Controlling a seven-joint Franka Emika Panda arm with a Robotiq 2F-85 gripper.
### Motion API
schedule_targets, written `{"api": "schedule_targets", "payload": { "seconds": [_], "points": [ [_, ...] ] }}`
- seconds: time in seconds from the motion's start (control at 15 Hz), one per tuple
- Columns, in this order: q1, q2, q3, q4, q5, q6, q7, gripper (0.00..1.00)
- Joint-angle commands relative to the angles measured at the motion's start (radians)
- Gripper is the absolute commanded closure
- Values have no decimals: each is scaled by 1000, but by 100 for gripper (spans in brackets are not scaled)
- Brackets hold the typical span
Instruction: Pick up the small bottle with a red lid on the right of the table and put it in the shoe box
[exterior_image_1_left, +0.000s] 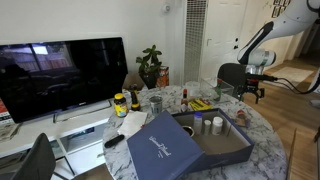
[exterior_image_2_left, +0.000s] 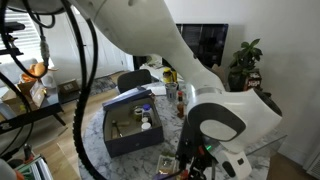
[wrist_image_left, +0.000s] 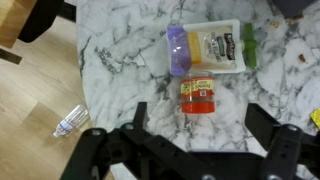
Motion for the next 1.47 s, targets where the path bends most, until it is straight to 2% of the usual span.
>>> {"api": "schedule_targets", "payload": {
  "seconds": [0.0,0.2,0.27,0.4,0.87,1.07,1.2,1.27,1.4],
  "points": [
    [-95,163,38,167,59,-153,-153,0],
    [-136,238,46,263,87,-263,-164,0],
    [-92,181,21,180,56,-189,-142,0],
    [-112,220,29,231,65,-230,-147,0],
    [-68,297,43,278,51,-132,-139,0],
    [-54,333,40,306,40,-143,-118,11],
    [-49,354,37,324,28,-154,-108,23],
    [-50,364,39,334,25,-162,-106,17],
    [-55,386,41,357,19,-175,-104,16]
  ]
}}
